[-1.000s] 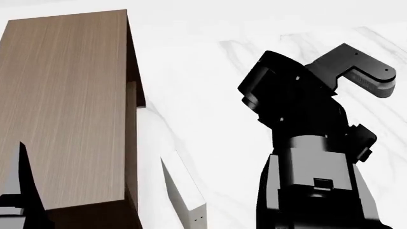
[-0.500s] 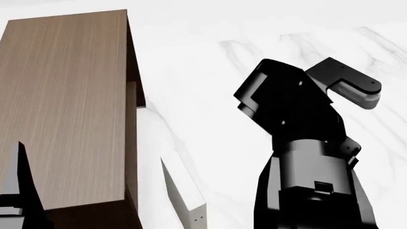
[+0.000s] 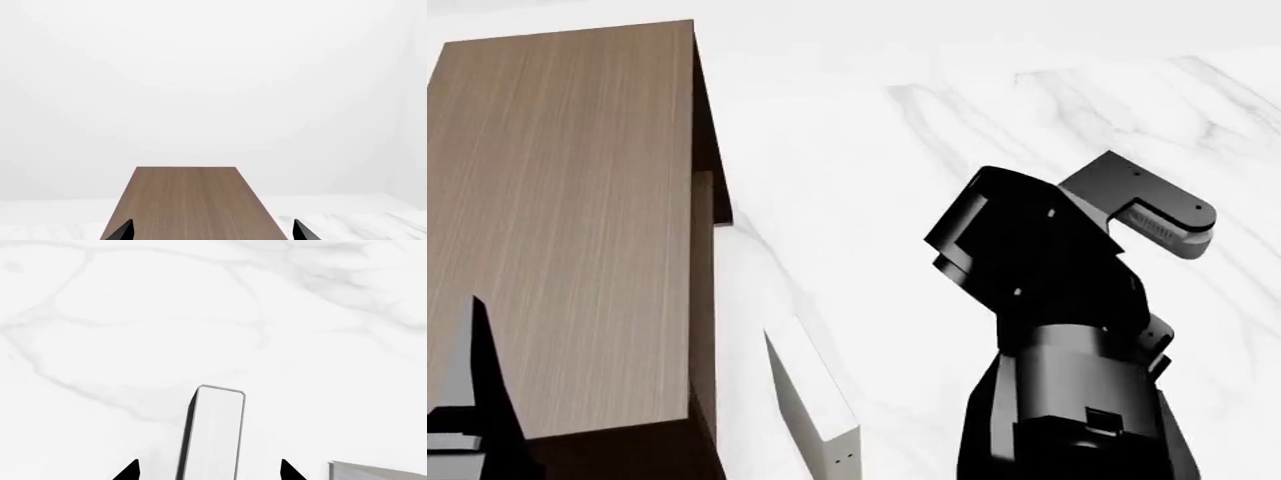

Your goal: Pick up the book in the middle and place it on the cabinet shelf.

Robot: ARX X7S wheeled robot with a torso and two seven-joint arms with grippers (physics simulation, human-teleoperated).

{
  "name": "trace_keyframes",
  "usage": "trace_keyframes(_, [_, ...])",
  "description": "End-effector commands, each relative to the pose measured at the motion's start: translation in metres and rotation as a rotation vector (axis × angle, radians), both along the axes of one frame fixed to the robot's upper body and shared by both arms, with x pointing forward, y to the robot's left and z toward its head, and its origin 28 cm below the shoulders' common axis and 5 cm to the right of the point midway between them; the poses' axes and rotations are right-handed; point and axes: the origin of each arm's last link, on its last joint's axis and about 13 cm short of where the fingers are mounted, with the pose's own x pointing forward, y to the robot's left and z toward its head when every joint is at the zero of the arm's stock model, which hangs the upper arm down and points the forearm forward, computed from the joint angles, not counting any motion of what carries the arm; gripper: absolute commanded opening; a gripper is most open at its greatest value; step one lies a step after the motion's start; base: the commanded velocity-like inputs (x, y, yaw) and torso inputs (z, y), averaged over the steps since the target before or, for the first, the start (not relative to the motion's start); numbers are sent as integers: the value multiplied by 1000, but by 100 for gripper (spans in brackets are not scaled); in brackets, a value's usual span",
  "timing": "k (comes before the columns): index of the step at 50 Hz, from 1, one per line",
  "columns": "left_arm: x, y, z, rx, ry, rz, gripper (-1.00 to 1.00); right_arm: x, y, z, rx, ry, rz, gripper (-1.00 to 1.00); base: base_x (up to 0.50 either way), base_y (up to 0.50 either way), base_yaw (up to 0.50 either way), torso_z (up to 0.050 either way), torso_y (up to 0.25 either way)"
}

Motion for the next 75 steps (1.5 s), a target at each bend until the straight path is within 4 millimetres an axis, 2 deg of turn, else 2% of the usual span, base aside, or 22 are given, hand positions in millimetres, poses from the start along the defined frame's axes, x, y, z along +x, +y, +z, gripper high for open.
trace_keyframes(1, [0,-1,1,2,-1,-3,100,-1,-4,-13,3,-12,8,100,0,0,0,0,0])
trace_keyframes(15, [0,1,0,0,-2,0,100,-3,-2,-27,22,-37,60,100,0,0,0,0,0])
trace_keyframes(16, [0,1,0,0,-3,0,100,-3,-2,-27,36,-44,60,-100,0,0,0,0,0])
trace_keyframes(32, [0,0,1,-2,-4,1,100,0,-5,-25,-1,-131,64,-100,0,0,0,0,0])
trace_keyframes(36, [0,0,0,-2,-3,0,100,3,-6,-14,-65,-240,182,-100,0,0,0,0,0])
trace_keyframes(37, [0,0,0,-2,-3,0,100,6,-8,-7,-114,-327,148,-100,0,0,0,0,0])
trace_keyframes(38, [0,0,0,-3,-3,0,100,6,-7,-4,-111,-361,144,-100,0,0,0,0,0])
trace_keyframes(40, [0,0,0,-2,-2,0,100,-1,-11,5,-86,-562,99,-100,0,0,0,0,0])
trace_keyframes(42, [-1,0,-1,-4,-2,1,100,-5,-11,16,-109,-586,123,-100,0,0,0,0,0])
trace_keyframes(52, [-1,0,-1,-1,2,-2,100,-12,-6,35,-186,-726,163,-100,0,0,0,0,0])
trace_keyframes(56, [-1,0,1,0,0,-1,100,-17,-3,47,-176,-844,183,-100,0,0,0,0,0])
trace_keyframes(63, [0,-1,1,2,-2,-3,100,-26,0,68,-88,-1039,202,-100,0,0,0,0,0])
trace_keyframes(64, [0,-1,1,1,-2,-3,100,-29,1,73,-28,-1130,217,-100,0,0,0,0,0])
trace_keyframes(67, [-1,-1,2,2,-2,-4,100,-31,5,80,-3,-1152,251,-100,0,0,0,0,0])
trace_keyframes(72, [0,-1,2,3,-4,-4,100,-45,10,97,138,-1354,334,-100,0,0,0,0,3])
trace_keyframes(75, [0,-2,3,3,-4,-4,100,-50,13,104,247,-1376,373,-100,0,0,0,0,0])
